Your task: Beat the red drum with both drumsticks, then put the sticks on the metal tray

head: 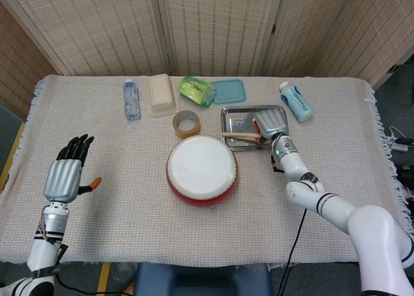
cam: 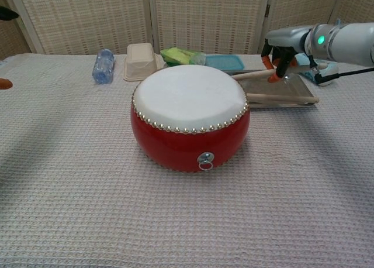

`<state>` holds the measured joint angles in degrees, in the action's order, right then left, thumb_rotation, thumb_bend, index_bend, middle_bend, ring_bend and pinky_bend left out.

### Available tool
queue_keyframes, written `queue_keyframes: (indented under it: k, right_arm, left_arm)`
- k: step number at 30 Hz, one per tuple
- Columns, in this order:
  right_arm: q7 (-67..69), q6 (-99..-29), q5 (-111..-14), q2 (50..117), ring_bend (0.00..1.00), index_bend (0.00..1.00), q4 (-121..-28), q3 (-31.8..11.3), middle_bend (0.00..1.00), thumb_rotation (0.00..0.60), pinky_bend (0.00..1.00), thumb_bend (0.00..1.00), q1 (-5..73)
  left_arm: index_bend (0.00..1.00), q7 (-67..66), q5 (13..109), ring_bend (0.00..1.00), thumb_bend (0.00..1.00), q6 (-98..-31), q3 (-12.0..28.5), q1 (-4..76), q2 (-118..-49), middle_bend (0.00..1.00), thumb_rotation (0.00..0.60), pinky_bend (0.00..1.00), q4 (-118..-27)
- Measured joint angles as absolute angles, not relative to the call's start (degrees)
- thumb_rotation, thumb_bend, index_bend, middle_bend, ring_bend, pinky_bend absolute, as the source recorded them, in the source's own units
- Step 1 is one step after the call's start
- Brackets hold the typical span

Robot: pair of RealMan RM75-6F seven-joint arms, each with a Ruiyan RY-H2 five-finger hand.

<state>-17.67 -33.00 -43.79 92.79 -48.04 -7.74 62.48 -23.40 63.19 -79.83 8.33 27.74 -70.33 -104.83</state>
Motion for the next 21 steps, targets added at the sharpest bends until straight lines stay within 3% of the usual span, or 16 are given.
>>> queue_keyframes:
  k: [10, 21]
  right_arm:
    - [-14.0, -27.7, -50.5, 102.6, 0.61, 0.84, -30.8, -8.2, 0.85, 0.6, 0.62, 0.22, 63.3]
    - [-11.6, -26.3, -55.5, 106.5, 0.45, 0.6, -24.9, -10.4, 0.64, 0.6, 0.57, 0.22, 63.1]
  left_arm:
    - [0.0, -19.8, 63.1, 0.0, 0.23, -78.7, 8.0, 25.2, -69.0, 0.0, 0.6, 0.16, -104.3]
    - [0.0, -19.1, 64.0, 0.0, 0.23, -78.1, 8.4, 24.2, -68.5, 0.0, 0.6, 0.16, -105.3]
